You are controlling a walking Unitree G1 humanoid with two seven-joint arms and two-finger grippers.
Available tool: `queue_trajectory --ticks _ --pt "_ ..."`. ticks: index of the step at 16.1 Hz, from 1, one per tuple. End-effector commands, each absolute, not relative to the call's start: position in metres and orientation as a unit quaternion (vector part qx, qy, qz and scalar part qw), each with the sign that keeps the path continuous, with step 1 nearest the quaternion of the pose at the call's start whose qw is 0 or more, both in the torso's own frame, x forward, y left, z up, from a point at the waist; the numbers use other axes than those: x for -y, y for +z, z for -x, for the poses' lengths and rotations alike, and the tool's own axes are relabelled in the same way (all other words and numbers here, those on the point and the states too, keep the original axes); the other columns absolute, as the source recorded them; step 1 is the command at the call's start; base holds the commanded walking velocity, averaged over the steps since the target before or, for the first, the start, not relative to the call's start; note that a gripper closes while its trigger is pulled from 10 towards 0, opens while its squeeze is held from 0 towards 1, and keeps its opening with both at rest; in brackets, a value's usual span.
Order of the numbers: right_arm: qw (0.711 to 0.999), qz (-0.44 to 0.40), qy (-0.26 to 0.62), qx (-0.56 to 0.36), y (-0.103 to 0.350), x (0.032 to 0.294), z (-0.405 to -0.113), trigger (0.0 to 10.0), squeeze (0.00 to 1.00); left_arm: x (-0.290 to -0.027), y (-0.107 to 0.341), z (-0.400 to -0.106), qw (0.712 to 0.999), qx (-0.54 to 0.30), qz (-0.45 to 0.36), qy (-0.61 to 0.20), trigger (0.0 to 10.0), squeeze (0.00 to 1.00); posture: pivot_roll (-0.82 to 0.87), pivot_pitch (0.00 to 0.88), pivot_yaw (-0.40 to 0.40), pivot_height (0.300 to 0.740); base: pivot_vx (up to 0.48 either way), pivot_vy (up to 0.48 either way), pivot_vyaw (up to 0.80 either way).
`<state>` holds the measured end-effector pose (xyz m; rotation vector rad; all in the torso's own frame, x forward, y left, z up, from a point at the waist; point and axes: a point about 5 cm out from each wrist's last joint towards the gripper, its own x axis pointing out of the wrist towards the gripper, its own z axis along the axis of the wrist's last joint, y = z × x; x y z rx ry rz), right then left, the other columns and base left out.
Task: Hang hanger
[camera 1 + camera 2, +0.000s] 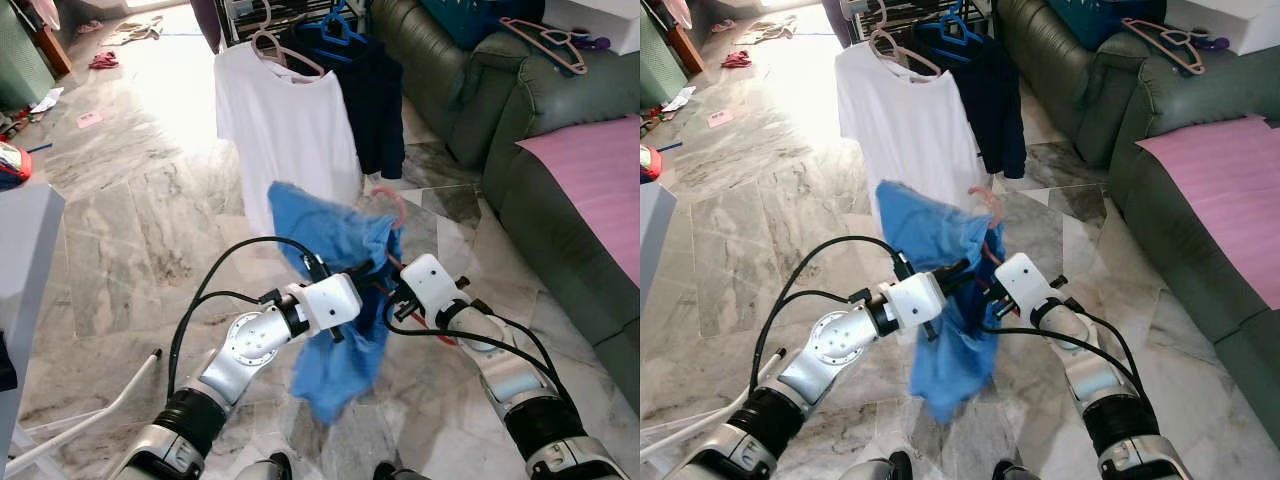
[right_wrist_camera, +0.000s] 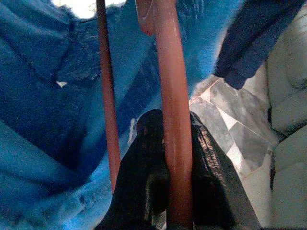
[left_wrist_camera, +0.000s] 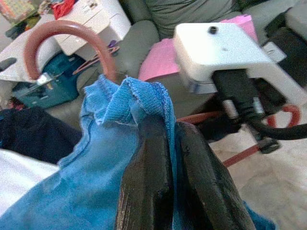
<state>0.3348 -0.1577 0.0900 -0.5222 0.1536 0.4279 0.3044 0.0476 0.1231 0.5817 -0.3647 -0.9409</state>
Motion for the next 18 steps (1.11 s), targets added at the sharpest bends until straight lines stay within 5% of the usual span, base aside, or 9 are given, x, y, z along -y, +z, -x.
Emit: queue_trajectory --ticks 1,9,13,14,15,18 --pt "0.945 0.253 0.205 -0.041 0.104 0.154 -0.34 10.0 0.0 -0.046 0.115 -0.301 0.83 0.159 -0.278 -0.456 10.0 0.0 0.03 0.199 0.072 0.74 0.0 0.0 0.0" --pt "0.925 0.26 0.264 -0.085 0.084 0.142 -0.329 10.0 0.0 -0.05 0.146 -0.317 0.86 0.223 -0.265 -0.375 10.0 0.0 0.03 0.194 0.069 0.74 0.0 0.0 0.0" --pt "0.928 0.255 0.258 -0.08 0.087 0.141 -0.331 10.0 0.0 -0.047 0.134 -0.311 0.852 0.198 -0.252 -0.413 10.0 0.0 0.03 0.194 0.073 0.74 0.0 0.0 0.0" --pt "0.932 0.254 0.248 -0.076 0.089 0.144 -0.332 10.0 0.0 -0.047 0.13 -0.309 0.851 0.187 -0.248 -0.424 10.0 0.64 0.03 0.193 0.073 0.74 0.0 0.0 0.0" --pt "0.934 0.255 0.241 -0.072 0.091 0.146 -0.333 10.0 0.0 -0.047 0.127 -0.308 0.85 0.183 -0.247 -0.428 10.0 1.0 0.03 0.194 0.073 0.74 0.0 0.0 0.0" --pt "0.936 0.253 0.234 -0.068 0.093 0.149 -0.335 10.0 0.0 -0.045 0.122 -0.302 0.843 0.17 -0.235 -0.453 10.0 1.0 0.03 0.194 0.071 0.74 0.0 0.0 0.0"
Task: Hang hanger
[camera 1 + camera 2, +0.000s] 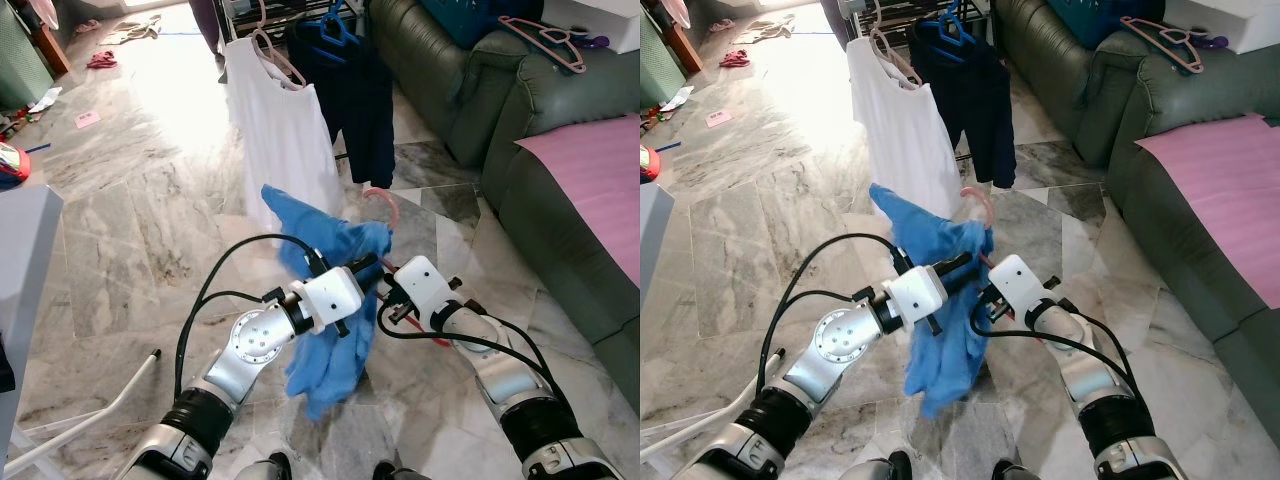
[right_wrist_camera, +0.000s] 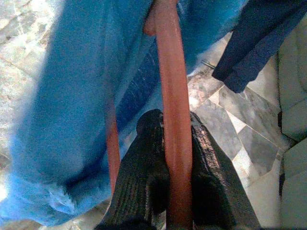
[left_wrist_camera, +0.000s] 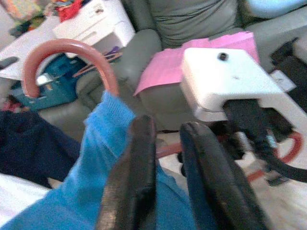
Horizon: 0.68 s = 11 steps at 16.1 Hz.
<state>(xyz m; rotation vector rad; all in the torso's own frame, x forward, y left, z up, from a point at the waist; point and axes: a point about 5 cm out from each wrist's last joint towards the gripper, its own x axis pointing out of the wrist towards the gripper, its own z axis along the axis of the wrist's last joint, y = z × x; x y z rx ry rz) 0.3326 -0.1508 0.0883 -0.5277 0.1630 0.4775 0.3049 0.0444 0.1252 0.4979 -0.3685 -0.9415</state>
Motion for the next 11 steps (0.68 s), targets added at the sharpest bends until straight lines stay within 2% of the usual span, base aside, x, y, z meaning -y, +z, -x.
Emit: queue_trajectory --ticks 1,6,11 --pt "0.936 0.255 0.233 -0.067 0.094 0.15 -0.335 10.0 0.0 -0.044 0.123 -0.302 0.842 0.171 -0.23 -0.458 10.0 1.0 0.03 0.195 0.069 0.74 0.0 0.0 0.0" --pt "0.933 0.254 0.248 -0.06 0.093 0.147 -0.333 10.0 0.0 -0.053 0.131 -0.305 0.845 0.188 -0.229 -0.445 10.0 1.0 0.03 0.195 0.069 0.74 0.0 0.0 0.0" --pt "0.912 0.269 0.308 -0.034 0.096 0.157 -0.317 10.0 0.0 -0.096 0.139 -0.324 0.848 0.175 -0.29 -0.407 10.0 1.0 0.03 0.188 0.069 0.74 0.0 0.0 0.0"
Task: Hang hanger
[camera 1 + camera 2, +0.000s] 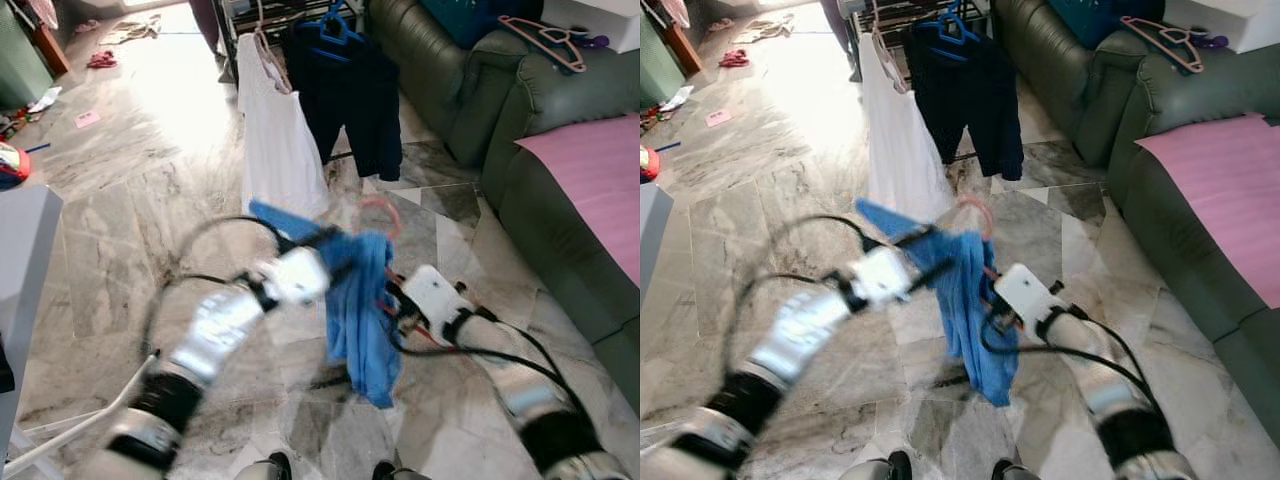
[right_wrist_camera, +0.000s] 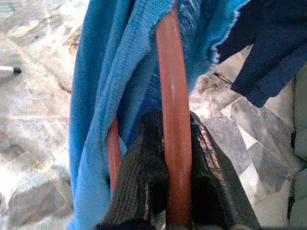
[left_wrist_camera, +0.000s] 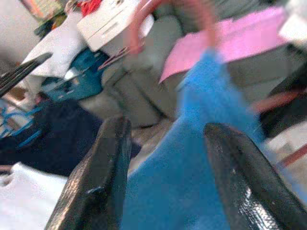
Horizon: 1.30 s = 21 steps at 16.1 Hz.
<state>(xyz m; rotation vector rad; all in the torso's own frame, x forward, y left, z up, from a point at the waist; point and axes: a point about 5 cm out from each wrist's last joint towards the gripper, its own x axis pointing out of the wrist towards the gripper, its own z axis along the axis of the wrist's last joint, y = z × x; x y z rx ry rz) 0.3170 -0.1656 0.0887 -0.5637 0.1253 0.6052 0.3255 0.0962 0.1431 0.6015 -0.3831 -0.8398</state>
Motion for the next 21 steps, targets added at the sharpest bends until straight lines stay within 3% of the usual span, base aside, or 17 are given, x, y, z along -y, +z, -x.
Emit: queue_trajectory --ticks 1,7,13,17,20,21 --pt "0.904 0.271 0.328 -0.035 0.096 0.161 -0.312 10.0 0.0 -0.104 0.139 -0.326 0.846 0.17 -0.307 -0.403 10.0 1.0 0.03 0.188 0.067 0.74 0.0 0.0 0.0" --pt "0.853 0.312 0.413 -0.064 0.106 0.191 -0.294 10.0 0.0 -0.124 0.127 -0.327 0.813 0.146 -0.375 -0.42 10.0 1.0 0.02 0.193 0.062 0.74 0.0 0.0 0.0" --pt "0.816 0.363 0.441 -0.084 0.107 0.202 -0.289 10.0 0.0 -0.128 0.121 -0.326 0.784 0.125 -0.4 -0.458 10.0 1.0 0.02 0.195 0.069 0.74 0.0 0.0 0.0" --pt "0.789 0.409 0.453 -0.067 0.111 0.196 -0.29 10.0 0.0 -0.136 0.1 -0.322 0.744 0.028 -0.418 -0.521 10.0 1.0 0.02 0.194 0.073 0.74 0.0 0.0 0.0" --pt "0.787 0.421 0.447 -0.062 0.113 0.195 -0.292 10.0 0.0 -0.143 0.094 -0.324 0.729 -0.014 -0.43 -0.532 10.0 0.98 0.02 0.194 0.074 0.74 0.0 0.0 0.0" --pt "0.786 0.424 0.446 -0.062 0.113 0.195 -0.292 10.0 0.0 -0.144 0.094 -0.326 0.73 -0.023 -0.431 -0.53 10.0 0.11 0.02 0.194 0.075 0.74 0.0 0.0 0.0"
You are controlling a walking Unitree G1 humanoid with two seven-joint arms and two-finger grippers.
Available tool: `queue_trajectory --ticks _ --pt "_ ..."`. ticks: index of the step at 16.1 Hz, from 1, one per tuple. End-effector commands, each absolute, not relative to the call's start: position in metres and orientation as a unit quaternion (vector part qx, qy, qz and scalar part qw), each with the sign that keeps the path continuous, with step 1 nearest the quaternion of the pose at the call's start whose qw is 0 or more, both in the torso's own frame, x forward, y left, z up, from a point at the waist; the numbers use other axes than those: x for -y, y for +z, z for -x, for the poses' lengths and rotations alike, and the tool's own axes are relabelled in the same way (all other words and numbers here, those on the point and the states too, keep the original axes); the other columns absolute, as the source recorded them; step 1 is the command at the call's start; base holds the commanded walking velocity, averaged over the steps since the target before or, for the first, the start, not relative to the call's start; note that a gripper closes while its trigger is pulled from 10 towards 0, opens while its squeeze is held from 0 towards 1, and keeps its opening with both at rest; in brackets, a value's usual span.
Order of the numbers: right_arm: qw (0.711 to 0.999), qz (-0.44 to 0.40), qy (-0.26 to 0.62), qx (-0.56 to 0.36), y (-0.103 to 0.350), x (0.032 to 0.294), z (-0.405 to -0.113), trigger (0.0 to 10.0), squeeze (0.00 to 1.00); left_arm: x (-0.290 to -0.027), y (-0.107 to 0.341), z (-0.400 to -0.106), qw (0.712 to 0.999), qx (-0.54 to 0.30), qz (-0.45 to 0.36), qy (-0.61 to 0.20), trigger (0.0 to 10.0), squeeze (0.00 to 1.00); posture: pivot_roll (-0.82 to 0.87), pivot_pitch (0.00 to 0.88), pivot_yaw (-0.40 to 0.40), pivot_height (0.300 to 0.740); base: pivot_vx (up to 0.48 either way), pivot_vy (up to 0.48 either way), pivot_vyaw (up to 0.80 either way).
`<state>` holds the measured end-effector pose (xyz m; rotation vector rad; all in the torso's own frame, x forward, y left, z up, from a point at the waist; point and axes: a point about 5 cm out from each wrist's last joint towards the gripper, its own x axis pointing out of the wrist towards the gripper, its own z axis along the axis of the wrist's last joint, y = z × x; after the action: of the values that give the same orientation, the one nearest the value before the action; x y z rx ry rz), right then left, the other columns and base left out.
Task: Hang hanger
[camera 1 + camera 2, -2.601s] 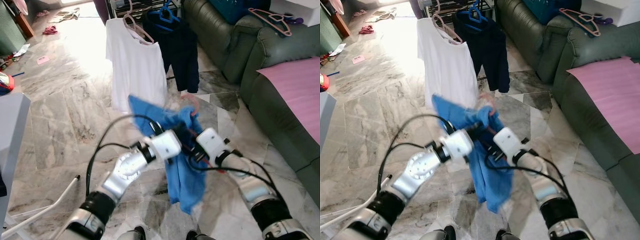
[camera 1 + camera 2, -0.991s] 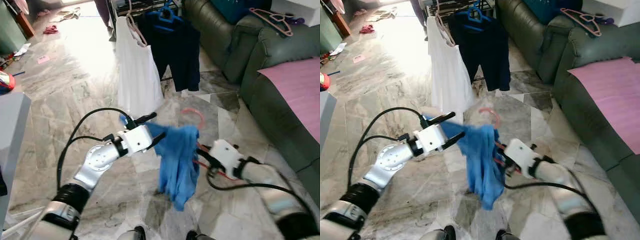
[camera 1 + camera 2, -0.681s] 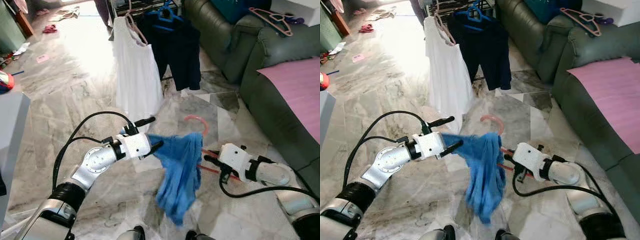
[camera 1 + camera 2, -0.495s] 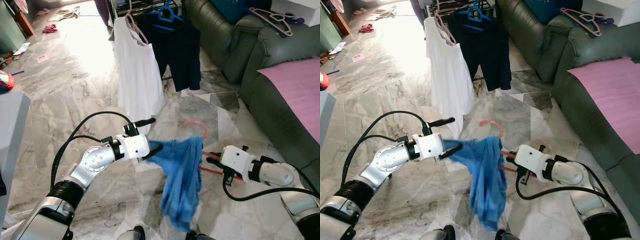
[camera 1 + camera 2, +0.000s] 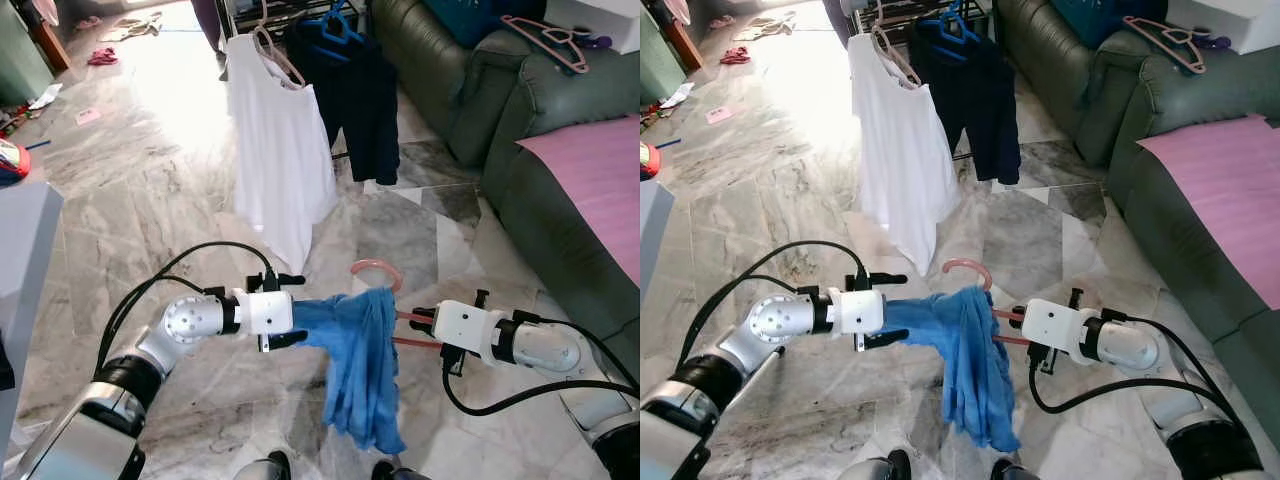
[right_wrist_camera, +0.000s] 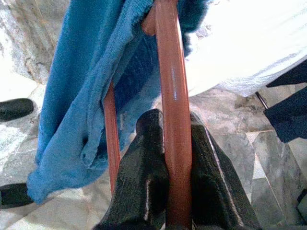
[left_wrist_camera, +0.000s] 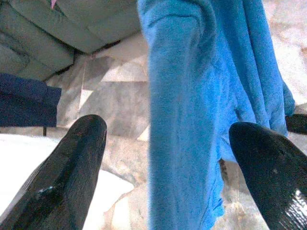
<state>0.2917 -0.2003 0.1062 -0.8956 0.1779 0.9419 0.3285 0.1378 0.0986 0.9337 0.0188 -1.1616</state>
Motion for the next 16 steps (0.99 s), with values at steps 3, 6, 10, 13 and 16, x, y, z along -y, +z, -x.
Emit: queue_trajectory --ticks 3,6,10,13,16 --pt "0.78 0.435 0.445 -0.061 0.11 0.193 -0.291 10.0 0.0 -0.149 0.091 -0.329 0.704 -0.069 -0.448 -0.547 8.2 0.0 0.02 0.194 0.077 0.74 0.0 0.0 0.0" --pt "0.781 0.44 0.44 -0.058 0.111 0.192 -0.293 10.0 0.0 -0.15 0.088 -0.329 0.683 -0.095 -0.458 -0.561 0.0 0.0 0.01 0.195 0.084 0.74 0.0 0.0 0.0" --pt "0.781 0.44 0.44 -0.057 0.106 0.186 -0.291 10.0 0.0 -0.143 0.086 -0.332 0.683 -0.107 -0.457 -0.559 0.0 0.0 0.01 0.196 0.088 0.74 0.0 0.0 0.0" --pt "0.783 0.436 0.441 -0.056 0.104 0.18 -0.293 10.0 0.0 -0.136 0.083 -0.332 0.687 -0.107 -0.453 -0.557 0.0 0.0 0.01 0.194 0.086 0.74 0.0 0.0 0.0" --pt "0.781 0.437 0.443 -0.054 0.104 0.177 -0.294 10.0 0.0 -0.135 0.082 -0.332 0.684 -0.108 -0.455 -0.56 0.0 0.0 0.01 0.195 0.083 0.74 0.0 0.0 0.0"
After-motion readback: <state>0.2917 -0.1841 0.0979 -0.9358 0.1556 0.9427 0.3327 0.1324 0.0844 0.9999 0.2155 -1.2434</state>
